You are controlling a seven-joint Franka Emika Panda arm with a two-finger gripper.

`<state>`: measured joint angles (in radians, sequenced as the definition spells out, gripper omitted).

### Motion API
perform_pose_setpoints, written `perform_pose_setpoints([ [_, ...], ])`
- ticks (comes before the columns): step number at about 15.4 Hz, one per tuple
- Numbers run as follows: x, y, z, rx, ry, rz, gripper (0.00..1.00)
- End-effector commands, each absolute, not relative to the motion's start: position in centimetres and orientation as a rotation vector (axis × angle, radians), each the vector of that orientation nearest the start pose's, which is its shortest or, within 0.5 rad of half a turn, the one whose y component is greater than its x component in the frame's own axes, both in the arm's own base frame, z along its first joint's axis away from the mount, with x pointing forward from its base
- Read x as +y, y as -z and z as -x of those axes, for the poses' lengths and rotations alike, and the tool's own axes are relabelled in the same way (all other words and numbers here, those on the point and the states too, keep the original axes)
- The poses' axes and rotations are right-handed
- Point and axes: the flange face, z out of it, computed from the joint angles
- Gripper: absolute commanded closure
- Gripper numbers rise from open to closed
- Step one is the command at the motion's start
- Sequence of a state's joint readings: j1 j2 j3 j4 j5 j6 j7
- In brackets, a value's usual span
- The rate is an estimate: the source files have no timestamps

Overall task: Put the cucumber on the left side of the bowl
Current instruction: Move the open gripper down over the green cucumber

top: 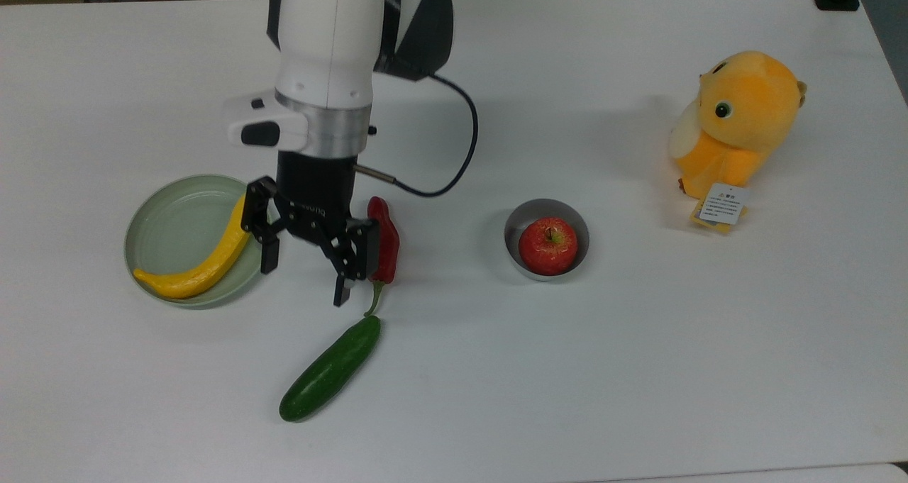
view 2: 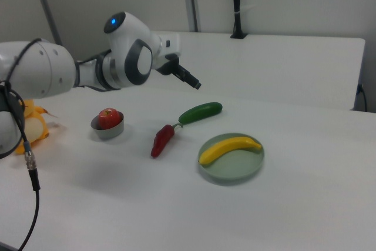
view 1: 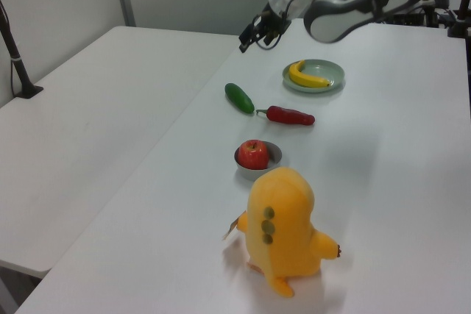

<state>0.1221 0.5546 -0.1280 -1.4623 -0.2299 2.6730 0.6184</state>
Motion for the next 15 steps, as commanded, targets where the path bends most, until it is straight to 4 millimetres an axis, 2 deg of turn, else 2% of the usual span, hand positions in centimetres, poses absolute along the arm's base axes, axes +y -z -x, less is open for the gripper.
perform_pose_setpoints([
  [1,2.7,-39.9,-77.1,0.648,1.157,2.835,0.00],
  [3,2.6,-37.8,-77.6,0.723,1.159,2.786,0.00],
  [8,3.1,-33.0,-78.4,0.716,1.158,2.766,0.00],
  [15,3.8,-29.7,-79.4,0.684,1.157,2.782,0.00],
])
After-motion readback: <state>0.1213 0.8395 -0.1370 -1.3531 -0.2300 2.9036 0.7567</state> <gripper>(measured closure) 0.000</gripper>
